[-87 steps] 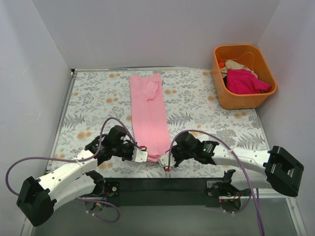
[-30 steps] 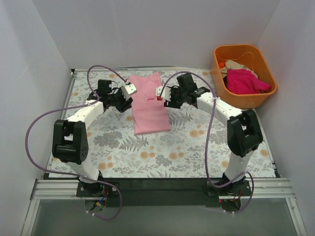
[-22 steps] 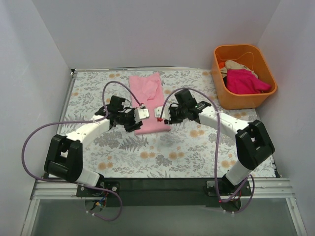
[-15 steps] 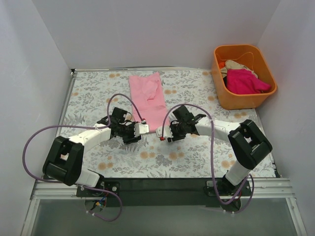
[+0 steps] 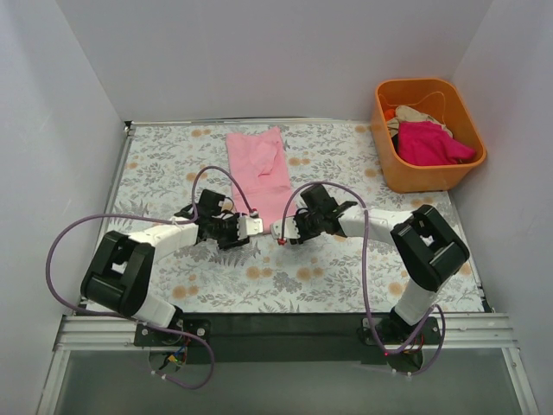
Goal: Fold and stack the t-shirts
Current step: Fold the tshirt
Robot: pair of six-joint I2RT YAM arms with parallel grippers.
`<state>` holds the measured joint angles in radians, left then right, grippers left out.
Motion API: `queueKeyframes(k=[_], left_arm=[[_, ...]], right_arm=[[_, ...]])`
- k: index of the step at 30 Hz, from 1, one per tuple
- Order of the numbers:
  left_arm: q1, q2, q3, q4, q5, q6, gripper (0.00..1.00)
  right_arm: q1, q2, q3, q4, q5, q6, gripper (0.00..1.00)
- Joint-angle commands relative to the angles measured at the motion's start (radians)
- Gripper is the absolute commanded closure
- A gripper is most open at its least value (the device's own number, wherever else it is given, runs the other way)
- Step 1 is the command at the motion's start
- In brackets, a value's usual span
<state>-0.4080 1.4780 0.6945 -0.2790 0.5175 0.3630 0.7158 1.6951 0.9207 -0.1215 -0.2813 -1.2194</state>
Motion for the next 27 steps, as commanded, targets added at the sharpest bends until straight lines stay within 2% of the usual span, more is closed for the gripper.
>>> queueKeyframes(k=[1, 6, 11, 15, 27], left_arm=[[-0.002, 0.016, -0.015, 0.038, -0.008, 0.010, 0.64], [0.000, 0.051, -0.016, 0.047, -0.037, 0.007, 0.70], [-0.002, 0.045, -0.015, 0.058, -0.048, -0.004, 0.87], [0.000, 0.025, -0.026, 0.063, -0.057, -0.004, 0.99], [0.001, -0.091, -0.021, 0.021, -0.023, -0.030, 1.00]], right_arm=[[0.004, 0.034, 0.035, 0.022, 0.002, -0.035, 0.65], [0.004, 0.066, 0.032, 0.022, 0.022, -0.043, 0.80], [0.004, 0.074, 0.035, 0.022, 0.025, -0.034, 0.99], [0.004, 0.064, 0.030, 0.022, 0.030, -0.035, 0.99], [0.002, -0.023, 0.009, 0.003, -0.006, -0.031, 0.99]])
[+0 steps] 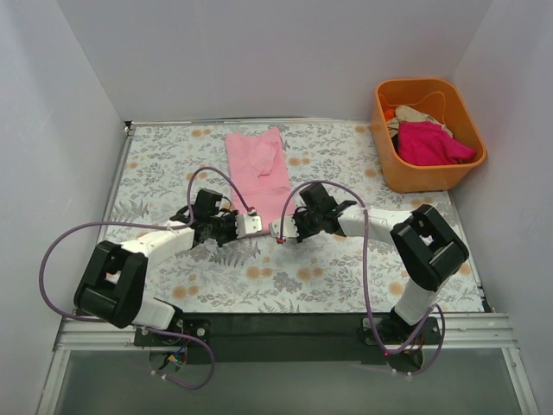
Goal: Fold and stack the t-shirts
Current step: Fold the tshirt
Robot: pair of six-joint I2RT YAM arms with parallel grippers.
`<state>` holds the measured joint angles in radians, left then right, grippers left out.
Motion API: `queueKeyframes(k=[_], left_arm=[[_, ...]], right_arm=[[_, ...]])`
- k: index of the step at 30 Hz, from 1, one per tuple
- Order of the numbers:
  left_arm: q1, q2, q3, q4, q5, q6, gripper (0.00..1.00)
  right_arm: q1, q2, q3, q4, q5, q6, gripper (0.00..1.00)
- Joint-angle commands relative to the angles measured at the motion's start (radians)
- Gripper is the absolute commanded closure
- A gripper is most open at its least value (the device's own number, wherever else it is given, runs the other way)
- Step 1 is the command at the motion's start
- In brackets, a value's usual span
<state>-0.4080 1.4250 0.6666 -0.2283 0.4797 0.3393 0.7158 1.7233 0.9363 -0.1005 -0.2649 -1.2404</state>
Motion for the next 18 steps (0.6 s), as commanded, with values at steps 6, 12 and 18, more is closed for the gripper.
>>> queueKeyframes(k=[6, 12, 18], left_arm=[[0.005, -0.009, -0.002, -0.025, -0.016, 0.001, 0.94], [0.005, 0.023, 0.016, -0.043, -0.003, -0.002, 1.00], [0.005, -0.104, 0.022, -0.138, 0.049, -0.006, 1.00]], right_arm=[[0.001, -0.045, 0.010, -0.034, -0.028, 0.001, 0.99], [0.002, -0.037, 0.021, -0.053, -0.031, 0.004, 0.99], [0.002, -0.135, 0.007, -0.113, -0.060, 0.031, 0.99]])
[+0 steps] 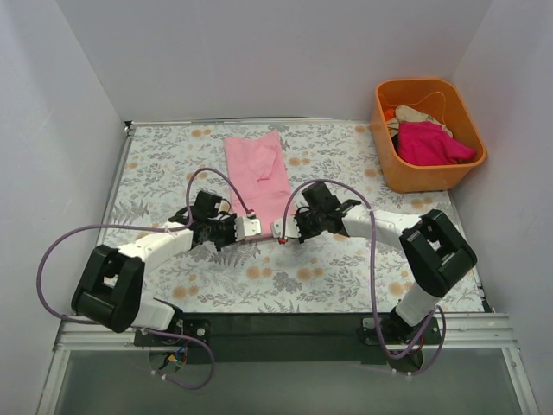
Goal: Fold and stack the t-shirts
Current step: Fold the tshirt
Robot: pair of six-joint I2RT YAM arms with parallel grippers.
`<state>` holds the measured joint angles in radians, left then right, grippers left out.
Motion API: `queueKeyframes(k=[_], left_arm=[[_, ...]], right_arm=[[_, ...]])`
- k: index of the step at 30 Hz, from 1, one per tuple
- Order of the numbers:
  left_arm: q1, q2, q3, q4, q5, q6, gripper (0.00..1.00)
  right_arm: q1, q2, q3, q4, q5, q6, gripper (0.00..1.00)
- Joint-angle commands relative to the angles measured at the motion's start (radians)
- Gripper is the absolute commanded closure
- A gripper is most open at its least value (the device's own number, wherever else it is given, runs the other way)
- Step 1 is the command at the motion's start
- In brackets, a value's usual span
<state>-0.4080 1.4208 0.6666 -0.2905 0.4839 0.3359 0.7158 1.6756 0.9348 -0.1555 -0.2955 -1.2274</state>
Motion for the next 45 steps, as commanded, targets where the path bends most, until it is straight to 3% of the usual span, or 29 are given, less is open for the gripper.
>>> queueKeyframes(k=[1, 11, 18, 27, 35, 45], left_arm=[[0.006, -0.123, 0.025, -0.094, 0.053, -0.017, 1.00], [0.006, -0.419, 0.062, -0.308, 0.096, -0.110, 1.00], [0.008, -0.456, 0.128, -0.322, 0.064, -0.222, 1.00], [0.089, -0.215, 0.243, -0.101, 0.027, -0.294, 1.00], [0.201, 0.036, 0.435, -0.036, 0.081, -0.314, 1.00], [0.245, 0.253, 0.613, 0.034, 0.096, -0.359, 1.00]], right_arm=[[0.001, -0.106, 0.007, -0.081, -0.031, 0.029, 0.99], [0.059, -0.338, 0.013, -0.228, -0.045, 0.127, 0.99], [0.073, -0.358, 0.074, -0.253, -0.007, 0.180, 0.99], [-0.031, -0.136, 0.314, -0.253, -0.011, 0.166, 0.99], [-0.110, 0.033, 0.521, -0.256, -0.044, 0.118, 0.99], [-0.176, 0.283, 0.829, -0.274, -0.056, 0.069, 0.99]])
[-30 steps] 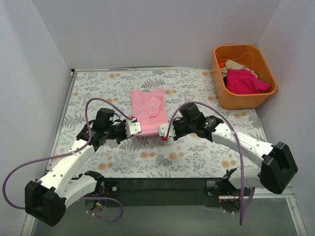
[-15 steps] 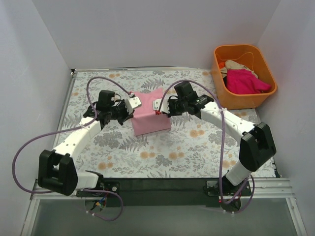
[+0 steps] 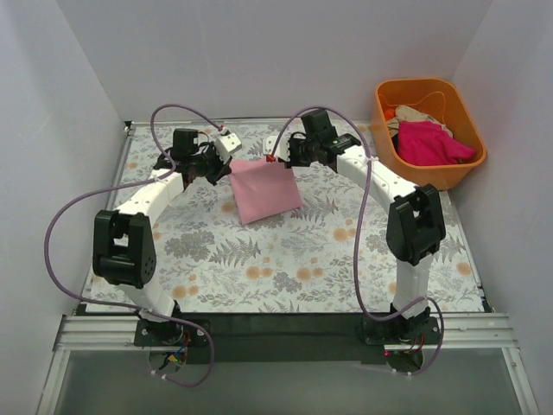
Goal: Fold and stack the t-shirts
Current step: Fold the tshirt
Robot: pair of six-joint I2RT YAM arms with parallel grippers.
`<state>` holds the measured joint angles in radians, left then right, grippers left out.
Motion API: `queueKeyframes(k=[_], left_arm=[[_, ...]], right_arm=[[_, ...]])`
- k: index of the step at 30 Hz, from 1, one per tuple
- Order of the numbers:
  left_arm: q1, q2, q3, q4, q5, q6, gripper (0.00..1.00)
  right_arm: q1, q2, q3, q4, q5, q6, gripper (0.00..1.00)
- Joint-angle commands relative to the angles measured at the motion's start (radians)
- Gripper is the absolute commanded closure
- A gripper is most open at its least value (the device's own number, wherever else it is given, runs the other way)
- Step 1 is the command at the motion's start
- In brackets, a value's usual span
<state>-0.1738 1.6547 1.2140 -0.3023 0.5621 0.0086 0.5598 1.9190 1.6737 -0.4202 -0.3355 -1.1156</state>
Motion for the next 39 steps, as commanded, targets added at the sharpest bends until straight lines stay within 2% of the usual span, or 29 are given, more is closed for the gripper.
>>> queueKeyframes(k=[1, 9, 15, 23, 27, 30, 34, 39], left_arm=[[0.014, 0.033, 0.079, 0.048, 0.019, -0.035, 1.00], [0.045, 0.172, 0.188, 0.065, 0.032, -0.056, 1.00], [0.048, 0.148, 0.160, 0.040, 0.091, -0.015, 1.00], [0.045, 0.022, 0.084, -0.015, 0.111, -0.013, 1.00], [0.007, -0.097, 0.018, -0.138, 0.153, 0.043, 1.00], [-0.045, -0.197, -0.059, -0.211, 0.156, 0.076, 1.00], [-0.176, -0.312, -0.177, -0.288, 0.093, 0.117, 1.00], [-0.239, -0.394, -0.278, -0.329, 0.078, 0.076, 1.00]], right_arm=[[-0.023, 0.058, 0.107, -0.012, -0.017, -0.049, 0.99], [-0.055, 0.225, 0.335, -0.015, -0.031, -0.063, 0.99], [-0.054, 0.219, 0.327, -0.040, -0.065, -0.084, 0.99], [-0.046, 0.037, 0.102, -0.042, -0.082, -0.036, 0.99], [-0.032, -0.089, -0.041, -0.049, -0.088, -0.041, 0.99], [-0.012, -0.193, -0.173, -0.069, -0.092, -0.064, 0.99], [0.011, -0.302, -0.337, -0.069, -0.080, -0.070, 0.99], [0.077, -0.434, -0.514, -0.088, -0.082, -0.026, 0.99]])
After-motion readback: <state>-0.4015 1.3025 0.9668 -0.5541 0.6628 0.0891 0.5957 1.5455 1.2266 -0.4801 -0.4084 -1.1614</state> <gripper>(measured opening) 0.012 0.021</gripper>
